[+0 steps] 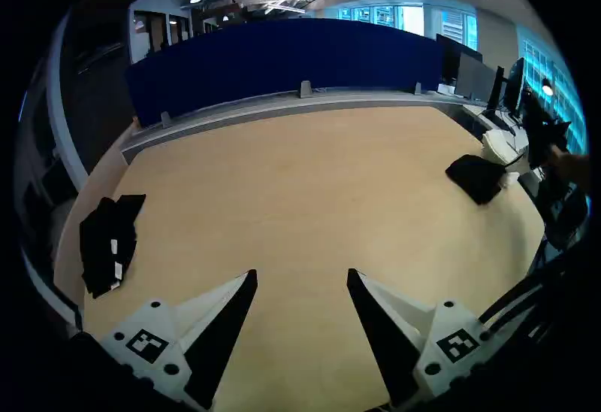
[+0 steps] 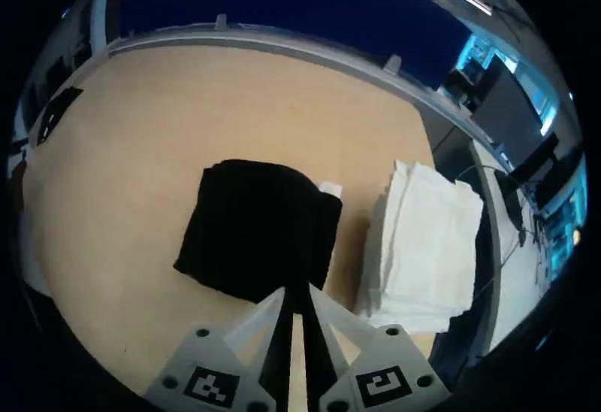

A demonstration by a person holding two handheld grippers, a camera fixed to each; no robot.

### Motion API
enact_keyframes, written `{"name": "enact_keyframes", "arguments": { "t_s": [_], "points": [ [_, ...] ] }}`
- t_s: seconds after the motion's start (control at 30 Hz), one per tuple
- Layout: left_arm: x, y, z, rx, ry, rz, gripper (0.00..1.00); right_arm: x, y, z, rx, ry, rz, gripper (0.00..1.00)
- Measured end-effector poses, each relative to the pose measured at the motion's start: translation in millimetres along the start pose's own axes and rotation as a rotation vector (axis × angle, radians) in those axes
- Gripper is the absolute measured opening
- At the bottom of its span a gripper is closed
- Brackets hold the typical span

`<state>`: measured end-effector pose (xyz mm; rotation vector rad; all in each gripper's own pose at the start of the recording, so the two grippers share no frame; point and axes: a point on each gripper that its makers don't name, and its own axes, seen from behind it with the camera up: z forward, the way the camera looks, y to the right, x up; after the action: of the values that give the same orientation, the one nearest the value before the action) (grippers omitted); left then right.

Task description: Fold towel

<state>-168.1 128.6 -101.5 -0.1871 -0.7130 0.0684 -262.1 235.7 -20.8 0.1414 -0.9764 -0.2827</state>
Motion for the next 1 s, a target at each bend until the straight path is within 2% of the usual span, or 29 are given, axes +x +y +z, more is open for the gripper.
{"name": "enact_keyframes", "arguments": {
  "t_s": [0.27, 0.47, 0.67, 1.0],
  "points": [
    [0, -0.6, -1.0, 0.006, -0.006, 0.009, 0.88, -27, 0, 21.0, -0.02, -0.033, 0.099, 0.07],
    [1, -1.8, -1.7, 0.011, -0.009, 0.017, 0.88, -44, -13, 30.2, 0.0, -0.054, 0.157, 0.07],
    [2, -1.2, -0.2, 0.011, -0.011, 0.02, 0.88, -54, -20, 34.7, 0.006, -0.072, 0.164, 0.07],
    [3, 3.4, 2.0, 0.009, -0.012, 0.02, 0.88, -52, -15, 37.5, -0.01, -0.073, 0.161, 0.07]
  ]
}}
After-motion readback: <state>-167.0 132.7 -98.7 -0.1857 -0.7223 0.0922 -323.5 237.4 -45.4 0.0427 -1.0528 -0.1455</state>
